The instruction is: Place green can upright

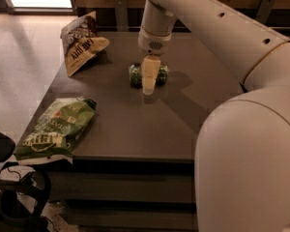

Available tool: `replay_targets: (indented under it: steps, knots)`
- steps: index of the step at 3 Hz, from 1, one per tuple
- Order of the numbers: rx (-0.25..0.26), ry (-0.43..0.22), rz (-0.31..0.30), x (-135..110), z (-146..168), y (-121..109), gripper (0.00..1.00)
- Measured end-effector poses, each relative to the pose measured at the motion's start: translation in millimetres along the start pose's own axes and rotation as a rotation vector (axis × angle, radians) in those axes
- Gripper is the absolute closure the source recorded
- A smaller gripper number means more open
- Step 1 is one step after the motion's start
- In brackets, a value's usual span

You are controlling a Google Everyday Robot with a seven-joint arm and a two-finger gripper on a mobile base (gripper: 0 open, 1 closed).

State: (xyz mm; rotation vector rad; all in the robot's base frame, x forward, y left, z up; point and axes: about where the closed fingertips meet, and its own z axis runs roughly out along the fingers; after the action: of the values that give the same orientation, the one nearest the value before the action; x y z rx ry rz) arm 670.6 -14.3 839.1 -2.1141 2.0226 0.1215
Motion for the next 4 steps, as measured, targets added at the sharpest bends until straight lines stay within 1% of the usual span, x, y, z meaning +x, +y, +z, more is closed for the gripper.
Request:
replay_targets:
  steps: [1,2,3,4]
  knots:
    - [-0.013,0.012,-0.001,2.2,8.2,8.0,0.00]
    - [-0.012,0.010,-0.002,1.0,12.4,6.5,0.25]
    - [-0.012,0.008,-0.002,0.3,14.8,5.6,0.46]
    - [-0.011,0.006,-0.003,-0.9,18.8,4.2,0.77]
